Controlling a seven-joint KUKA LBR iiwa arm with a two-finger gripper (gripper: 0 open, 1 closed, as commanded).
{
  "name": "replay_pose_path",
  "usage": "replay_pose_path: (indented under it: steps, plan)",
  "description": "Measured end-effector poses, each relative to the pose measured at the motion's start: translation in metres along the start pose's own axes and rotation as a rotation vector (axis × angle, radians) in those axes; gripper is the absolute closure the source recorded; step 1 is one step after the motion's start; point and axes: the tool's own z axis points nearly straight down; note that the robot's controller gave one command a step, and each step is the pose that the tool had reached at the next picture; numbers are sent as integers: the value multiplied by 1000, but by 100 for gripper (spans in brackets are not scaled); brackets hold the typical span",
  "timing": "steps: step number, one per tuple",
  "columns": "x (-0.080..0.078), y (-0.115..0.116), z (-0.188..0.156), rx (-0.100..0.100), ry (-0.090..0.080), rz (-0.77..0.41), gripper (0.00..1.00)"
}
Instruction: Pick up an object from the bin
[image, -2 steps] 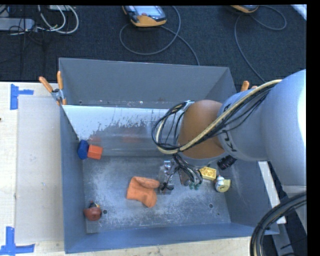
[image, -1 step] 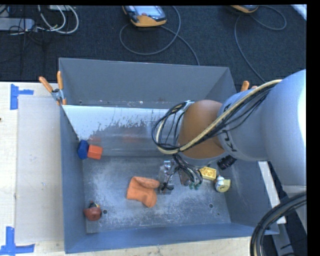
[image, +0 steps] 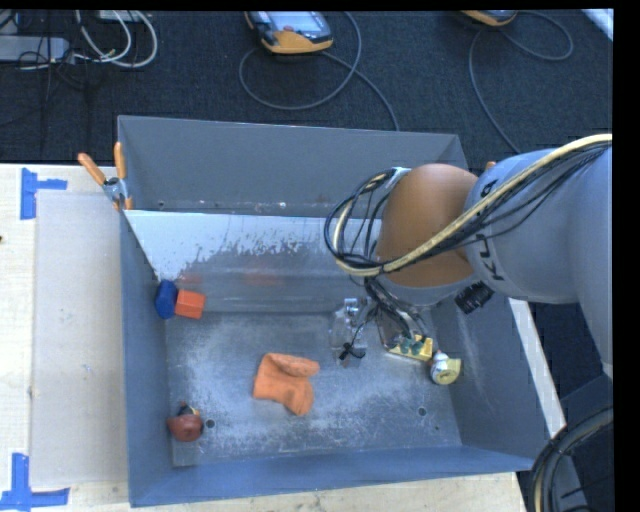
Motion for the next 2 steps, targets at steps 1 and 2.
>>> replay_pose_path:
  steps: [1, 2]
  plan:
    - [-5, -7, -46, 0, -6, 10, 0]
    - [-5, -7, -46, 0, -6, 9, 0]
